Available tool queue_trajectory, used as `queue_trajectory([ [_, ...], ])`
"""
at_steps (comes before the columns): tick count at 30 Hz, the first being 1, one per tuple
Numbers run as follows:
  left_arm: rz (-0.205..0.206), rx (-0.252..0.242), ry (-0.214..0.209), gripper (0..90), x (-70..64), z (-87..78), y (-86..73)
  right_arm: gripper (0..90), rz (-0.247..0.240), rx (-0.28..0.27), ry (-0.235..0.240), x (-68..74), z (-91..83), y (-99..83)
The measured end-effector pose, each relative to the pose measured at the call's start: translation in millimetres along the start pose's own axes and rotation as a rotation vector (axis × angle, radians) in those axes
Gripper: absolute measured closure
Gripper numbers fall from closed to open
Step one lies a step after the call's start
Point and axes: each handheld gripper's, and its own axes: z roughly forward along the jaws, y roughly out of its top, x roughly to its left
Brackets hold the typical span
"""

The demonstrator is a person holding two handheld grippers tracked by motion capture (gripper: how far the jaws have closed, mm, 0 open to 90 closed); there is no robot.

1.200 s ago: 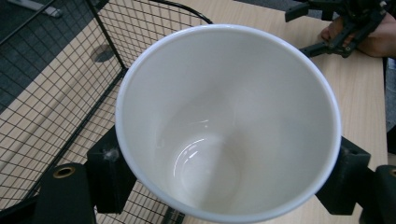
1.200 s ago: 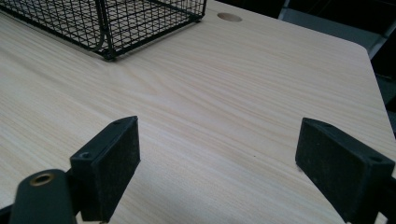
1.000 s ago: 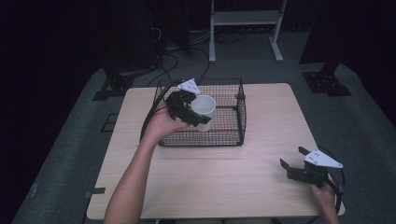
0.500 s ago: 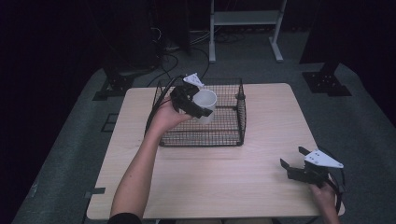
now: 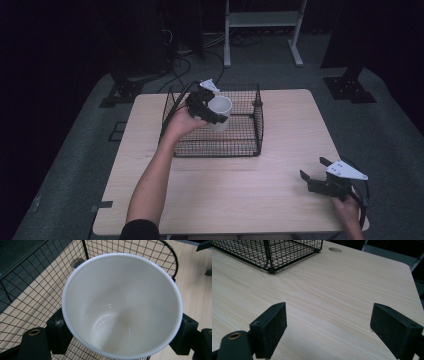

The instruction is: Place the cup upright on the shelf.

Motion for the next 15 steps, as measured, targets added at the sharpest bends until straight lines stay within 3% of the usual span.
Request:
queue_trajectory([
  [15, -0.034, 0.028, -0.027, 20.9, 14.8, 27.0, -9.0, 13.1, -0.004, -0.002, 0.001, 0.1, 0.0, 0.0],
])
